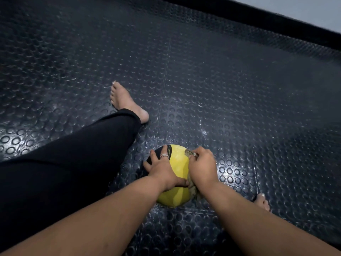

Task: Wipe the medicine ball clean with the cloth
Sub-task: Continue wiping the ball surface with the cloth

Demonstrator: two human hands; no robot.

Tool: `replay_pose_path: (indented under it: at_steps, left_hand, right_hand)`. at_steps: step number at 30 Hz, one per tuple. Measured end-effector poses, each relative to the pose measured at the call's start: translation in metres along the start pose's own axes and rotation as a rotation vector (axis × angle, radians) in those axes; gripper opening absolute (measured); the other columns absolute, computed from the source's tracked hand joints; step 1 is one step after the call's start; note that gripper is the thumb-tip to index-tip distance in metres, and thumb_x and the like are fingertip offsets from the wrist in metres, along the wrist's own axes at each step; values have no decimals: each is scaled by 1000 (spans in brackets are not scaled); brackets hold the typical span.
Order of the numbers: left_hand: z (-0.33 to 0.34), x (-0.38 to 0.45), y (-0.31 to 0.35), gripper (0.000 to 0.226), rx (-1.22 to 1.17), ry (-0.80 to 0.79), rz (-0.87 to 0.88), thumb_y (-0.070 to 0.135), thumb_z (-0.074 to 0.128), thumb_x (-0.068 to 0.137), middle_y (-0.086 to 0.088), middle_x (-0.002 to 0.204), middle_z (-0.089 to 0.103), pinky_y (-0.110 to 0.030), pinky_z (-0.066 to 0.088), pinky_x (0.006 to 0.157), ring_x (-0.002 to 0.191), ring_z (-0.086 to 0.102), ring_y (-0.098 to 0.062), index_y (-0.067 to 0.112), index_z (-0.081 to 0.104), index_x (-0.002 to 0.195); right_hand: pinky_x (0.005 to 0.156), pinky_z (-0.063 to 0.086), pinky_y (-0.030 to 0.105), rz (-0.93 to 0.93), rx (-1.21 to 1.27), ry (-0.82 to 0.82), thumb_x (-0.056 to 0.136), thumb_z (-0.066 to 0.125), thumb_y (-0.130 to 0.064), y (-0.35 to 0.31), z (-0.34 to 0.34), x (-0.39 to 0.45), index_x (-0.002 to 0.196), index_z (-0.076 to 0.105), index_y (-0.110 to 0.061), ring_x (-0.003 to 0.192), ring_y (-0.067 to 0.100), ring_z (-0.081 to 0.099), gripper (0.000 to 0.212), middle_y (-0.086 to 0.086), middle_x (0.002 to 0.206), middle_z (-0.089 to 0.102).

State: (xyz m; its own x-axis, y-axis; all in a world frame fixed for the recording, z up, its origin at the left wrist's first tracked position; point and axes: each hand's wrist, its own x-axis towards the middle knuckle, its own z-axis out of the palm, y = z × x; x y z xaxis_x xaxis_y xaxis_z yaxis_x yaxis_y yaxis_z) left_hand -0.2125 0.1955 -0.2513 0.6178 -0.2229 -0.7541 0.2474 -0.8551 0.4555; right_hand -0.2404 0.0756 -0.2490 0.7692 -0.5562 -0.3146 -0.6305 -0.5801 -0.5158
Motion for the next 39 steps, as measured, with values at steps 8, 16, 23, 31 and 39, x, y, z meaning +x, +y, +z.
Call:
replay_pose_path:
  at_steps: [8, 16, 23, 31, 39]
  left_hand:
    - [7, 0, 5, 139, -14, 13, -10, 45, 90, 59, -4, 160, -22, -50, 13, 118, 146, -11, -42, 37, -12, 153]
    - [8, 2, -4, 136, -43, 61, -4, 45, 91, 57, 1, 161, -13, -48, 17, 119, 146, -1, -40, 39, -5, 153]
    - [4, -1, 0, 135, -27, 27, -8, 46, 90, 59, -3, 161, -17, -51, 17, 118, 146, -5, -41, 39, -7, 153]
    - [5, 2, -2, 136, -41, 34, -13, 46, 91, 56, -1, 161, -16, -50, 18, 118, 146, -5, -41, 40, -5, 153]
    - [-1, 2, 10, 136, 4, 0, -29, 47, 90, 59, -4, 161, -18, -51, 15, 117, 146, -5, -42, 40, -8, 153]
  right_hand:
    - [69, 28, 21, -20, -126, -130, 92, 41, -4, 6, -8, 22, 108, 57, -4, 82, 17, 40, 23, 14, 115, 50]
    - [69, 29, 18, -191, -140, -151, 90, 48, -7, 6, -10, 2, 104, 61, -9, 86, 14, 47, 19, 6, 107, 54]
    - [54, 30, 22, -4, -92, -112, 88, 49, -8, 10, -13, 14, 96, 62, -10, 75, 19, 49, 15, 10, 94, 63]
    - [58, 32, 24, -141, -143, -112, 87, 51, -10, 8, -11, -6, 91, 58, -11, 74, 20, 53, 9, 6, 84, 59]
    - [62, 31, 23, 13, -141, -132, 88, 49, -8, -3, -10, 34, 86, 57, -10, 76, 22, 49, 9, 9, 86, 59]
